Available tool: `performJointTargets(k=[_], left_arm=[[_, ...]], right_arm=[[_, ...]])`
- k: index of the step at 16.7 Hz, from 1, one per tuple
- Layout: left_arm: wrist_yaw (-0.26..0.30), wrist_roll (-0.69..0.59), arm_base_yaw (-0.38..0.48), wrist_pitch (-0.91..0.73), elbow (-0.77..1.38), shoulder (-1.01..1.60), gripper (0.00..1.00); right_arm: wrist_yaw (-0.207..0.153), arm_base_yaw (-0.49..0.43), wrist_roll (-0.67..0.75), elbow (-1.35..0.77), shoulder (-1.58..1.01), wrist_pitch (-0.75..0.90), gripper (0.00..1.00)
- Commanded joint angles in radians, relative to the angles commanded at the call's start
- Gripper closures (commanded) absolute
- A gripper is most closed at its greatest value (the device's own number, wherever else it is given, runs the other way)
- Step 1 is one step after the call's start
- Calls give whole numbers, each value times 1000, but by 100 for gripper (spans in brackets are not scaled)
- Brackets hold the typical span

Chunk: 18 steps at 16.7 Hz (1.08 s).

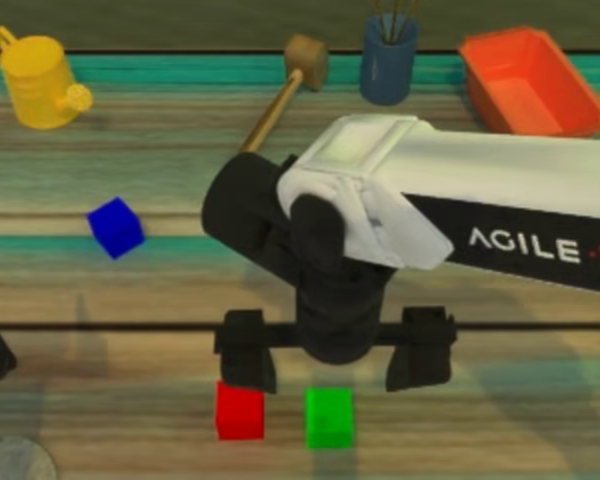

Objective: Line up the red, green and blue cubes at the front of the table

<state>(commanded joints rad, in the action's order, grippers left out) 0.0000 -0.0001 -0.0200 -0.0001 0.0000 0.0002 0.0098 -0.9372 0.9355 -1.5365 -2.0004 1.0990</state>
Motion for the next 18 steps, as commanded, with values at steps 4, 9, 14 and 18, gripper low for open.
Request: performJointTargets(k=[4, 9, 14, 18], left_arm=[[2, 38, 11, -63, 97, 95, 0], [2, 158, 40, -266, 430, 444, 0], [-2, 327, 79, -557, 873, 1021, 0], [-6, 464, 114, -798, 1217, 1502, 0]], right_arm=[[26, 44, -53, 69, 95, -59, 0], [86, 192, -217, 323, 394, -206, 0], [125, 404, -447, 728, 810, -388, 0], [115, 579, -629, 1062, 1183, -558, 0]])
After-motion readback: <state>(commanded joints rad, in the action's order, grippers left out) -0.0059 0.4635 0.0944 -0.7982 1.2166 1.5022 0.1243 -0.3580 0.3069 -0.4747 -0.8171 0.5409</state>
